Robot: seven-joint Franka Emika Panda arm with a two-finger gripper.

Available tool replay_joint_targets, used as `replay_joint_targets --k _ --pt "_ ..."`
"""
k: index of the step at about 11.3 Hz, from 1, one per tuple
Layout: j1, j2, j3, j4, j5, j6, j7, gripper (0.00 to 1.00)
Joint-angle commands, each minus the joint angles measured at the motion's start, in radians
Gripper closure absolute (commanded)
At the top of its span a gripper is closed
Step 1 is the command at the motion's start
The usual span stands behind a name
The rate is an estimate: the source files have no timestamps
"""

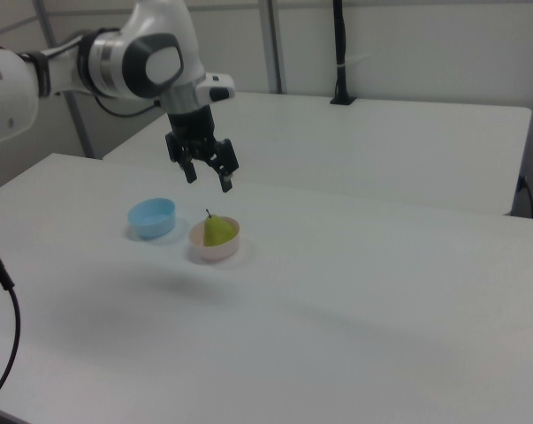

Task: Pick up a pear from the bowl
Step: 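Move the open gripper down over the green pear in the pink bowl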

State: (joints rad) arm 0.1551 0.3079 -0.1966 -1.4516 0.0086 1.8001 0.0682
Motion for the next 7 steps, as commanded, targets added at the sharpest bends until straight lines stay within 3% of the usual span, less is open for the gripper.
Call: replay_joint_targets --k 1,7 --pt "0.037 0.081 -0.001 -0.010 0.016 0.134 0.028 0.00" --pt "0.099 0.253 0.003 -0.006 0.011 0.312 0.027 0.00"
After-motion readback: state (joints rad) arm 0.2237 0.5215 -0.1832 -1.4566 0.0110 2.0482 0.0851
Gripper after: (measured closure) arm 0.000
